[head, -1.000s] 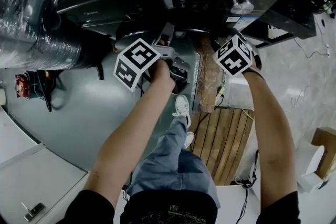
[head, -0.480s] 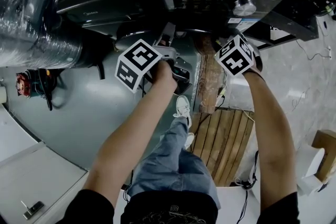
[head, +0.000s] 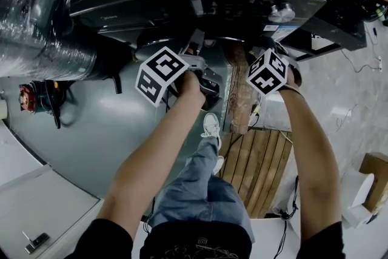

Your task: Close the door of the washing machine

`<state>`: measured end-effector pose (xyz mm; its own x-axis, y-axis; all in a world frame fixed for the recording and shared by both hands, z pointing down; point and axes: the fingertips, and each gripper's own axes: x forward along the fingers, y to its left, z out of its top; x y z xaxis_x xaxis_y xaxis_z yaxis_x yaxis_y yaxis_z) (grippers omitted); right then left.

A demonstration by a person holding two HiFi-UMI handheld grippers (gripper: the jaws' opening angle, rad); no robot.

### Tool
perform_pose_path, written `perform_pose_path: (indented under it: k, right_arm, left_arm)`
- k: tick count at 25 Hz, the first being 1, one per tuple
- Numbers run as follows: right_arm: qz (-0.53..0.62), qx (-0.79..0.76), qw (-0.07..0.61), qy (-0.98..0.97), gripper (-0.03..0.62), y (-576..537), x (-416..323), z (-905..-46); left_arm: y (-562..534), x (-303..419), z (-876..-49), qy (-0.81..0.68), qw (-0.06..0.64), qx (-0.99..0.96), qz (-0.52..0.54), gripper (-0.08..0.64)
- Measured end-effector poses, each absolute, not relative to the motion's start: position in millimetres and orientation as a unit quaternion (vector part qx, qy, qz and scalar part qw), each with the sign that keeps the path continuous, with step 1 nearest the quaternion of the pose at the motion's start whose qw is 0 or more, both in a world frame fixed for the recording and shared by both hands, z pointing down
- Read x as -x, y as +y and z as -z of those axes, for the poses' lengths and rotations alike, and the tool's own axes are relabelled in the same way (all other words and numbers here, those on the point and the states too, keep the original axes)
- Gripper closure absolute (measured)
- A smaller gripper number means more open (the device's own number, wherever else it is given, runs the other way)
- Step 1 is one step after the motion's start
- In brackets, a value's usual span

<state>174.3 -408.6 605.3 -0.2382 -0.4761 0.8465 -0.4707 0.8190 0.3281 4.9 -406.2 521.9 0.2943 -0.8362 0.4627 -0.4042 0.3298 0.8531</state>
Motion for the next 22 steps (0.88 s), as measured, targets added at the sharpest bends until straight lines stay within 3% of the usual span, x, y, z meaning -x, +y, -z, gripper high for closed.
perform_pose_path:
  k: [5, 22]
  right_arm:
    - [-0.012, -0.308, 0.534, -0.787, 0.359, -403, -171, -605]
    - [-0.059, -0.383, 0.453, -0.803, 0.367, -368, -172, -520]
  left_arm:
    - [-405, -6, -522, -0.551, 0.602, -0.552, 0.172, 0.245]
    - [-364, -3, -502, -0.526, 0.586, -0.607, 0.112, 0.249]
